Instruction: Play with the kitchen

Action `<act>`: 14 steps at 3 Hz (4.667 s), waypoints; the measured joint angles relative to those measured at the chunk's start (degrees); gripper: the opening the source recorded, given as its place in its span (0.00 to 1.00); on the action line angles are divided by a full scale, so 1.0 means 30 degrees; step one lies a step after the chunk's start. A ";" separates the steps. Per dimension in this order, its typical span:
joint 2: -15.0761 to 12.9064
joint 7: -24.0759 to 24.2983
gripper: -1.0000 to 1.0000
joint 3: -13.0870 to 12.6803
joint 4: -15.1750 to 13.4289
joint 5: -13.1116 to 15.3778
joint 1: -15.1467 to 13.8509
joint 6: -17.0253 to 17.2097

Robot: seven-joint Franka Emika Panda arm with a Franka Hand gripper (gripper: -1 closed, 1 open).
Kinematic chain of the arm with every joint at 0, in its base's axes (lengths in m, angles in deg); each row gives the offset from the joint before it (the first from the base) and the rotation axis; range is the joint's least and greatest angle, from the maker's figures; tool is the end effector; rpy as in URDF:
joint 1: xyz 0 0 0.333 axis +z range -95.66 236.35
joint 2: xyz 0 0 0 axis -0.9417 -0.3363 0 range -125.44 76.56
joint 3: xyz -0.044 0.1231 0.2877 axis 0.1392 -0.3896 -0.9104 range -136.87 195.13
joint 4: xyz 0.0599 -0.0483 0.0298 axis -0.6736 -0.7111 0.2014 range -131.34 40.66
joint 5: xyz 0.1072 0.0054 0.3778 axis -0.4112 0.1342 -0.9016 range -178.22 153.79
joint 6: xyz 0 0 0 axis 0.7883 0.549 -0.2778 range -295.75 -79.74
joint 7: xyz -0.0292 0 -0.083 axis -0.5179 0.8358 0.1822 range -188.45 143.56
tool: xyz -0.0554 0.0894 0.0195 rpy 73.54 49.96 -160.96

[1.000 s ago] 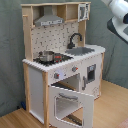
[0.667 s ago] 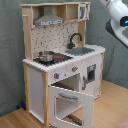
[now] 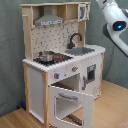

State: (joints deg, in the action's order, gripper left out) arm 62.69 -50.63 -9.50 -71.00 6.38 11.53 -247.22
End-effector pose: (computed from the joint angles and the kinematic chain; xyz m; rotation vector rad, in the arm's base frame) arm 0.2312 0.3722 0.8014 0.7741 0.5276 0.9802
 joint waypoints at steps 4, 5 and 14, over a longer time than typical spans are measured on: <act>-0.0547 0.6489 1.00 -0.1598 0.2773 0.0010 -0.1011 0.4817; -0.0798 0.8044 1.00 -0.2068 0.3674 0.0010 -0.1277 0.6116; -0.1794 1.7552 0.00 -0.5619 0.9222 -0.4183 -0.7695 0.9823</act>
State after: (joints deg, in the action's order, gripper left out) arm 57.31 2.02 -26.35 -43.33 -6.17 -11.56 -217.75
